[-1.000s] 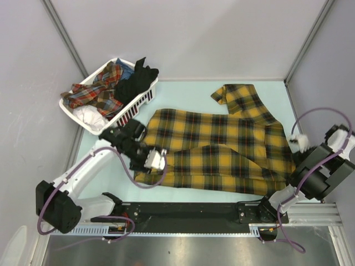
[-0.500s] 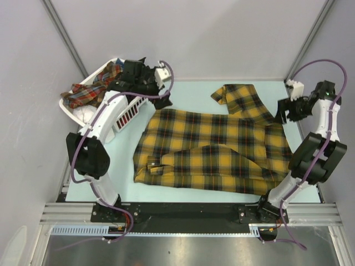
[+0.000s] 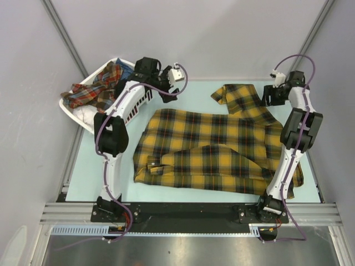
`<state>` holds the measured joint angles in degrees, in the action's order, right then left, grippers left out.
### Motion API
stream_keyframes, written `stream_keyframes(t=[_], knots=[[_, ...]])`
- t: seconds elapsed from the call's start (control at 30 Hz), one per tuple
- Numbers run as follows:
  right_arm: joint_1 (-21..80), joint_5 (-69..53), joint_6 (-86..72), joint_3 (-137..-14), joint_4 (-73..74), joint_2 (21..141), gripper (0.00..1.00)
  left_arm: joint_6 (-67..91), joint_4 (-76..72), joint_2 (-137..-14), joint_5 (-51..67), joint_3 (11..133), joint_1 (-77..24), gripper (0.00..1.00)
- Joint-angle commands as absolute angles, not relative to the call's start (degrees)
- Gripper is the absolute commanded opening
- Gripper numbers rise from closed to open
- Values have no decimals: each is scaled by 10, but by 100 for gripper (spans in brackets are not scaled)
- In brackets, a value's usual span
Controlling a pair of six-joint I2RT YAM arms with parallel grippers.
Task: Fold and stack the long sleeve shirts
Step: Fold the shirt
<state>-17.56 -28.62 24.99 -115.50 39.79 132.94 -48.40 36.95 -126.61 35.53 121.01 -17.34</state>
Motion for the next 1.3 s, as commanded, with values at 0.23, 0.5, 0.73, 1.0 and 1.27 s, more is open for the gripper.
stream_keyframes(t=[0.23, 0.5, 0.73, 1.0, 1.27], knots=[[-147, -202, 199, -1233, 320, 1397, 56, -641, 429, -1321, 305, 1219, -176, 71], [-144, -192, 218, -1228, 328, 1417, 55, -692, 432, -1370, 280, 1237, -176, 67], [-145, -211, 229, -1246, 348, 1437, 43, -720, 455, -1389, 244, 1236, -171, 57], [-143, -246, 224, -1295, 370, 1469, 36, -734, 459, -1369, 235, 1214, -156, 50], [-140, -287, 224, -1329, 396, 1486, 9, -729, 459, -1369, 235, 1213, -156, 40]])
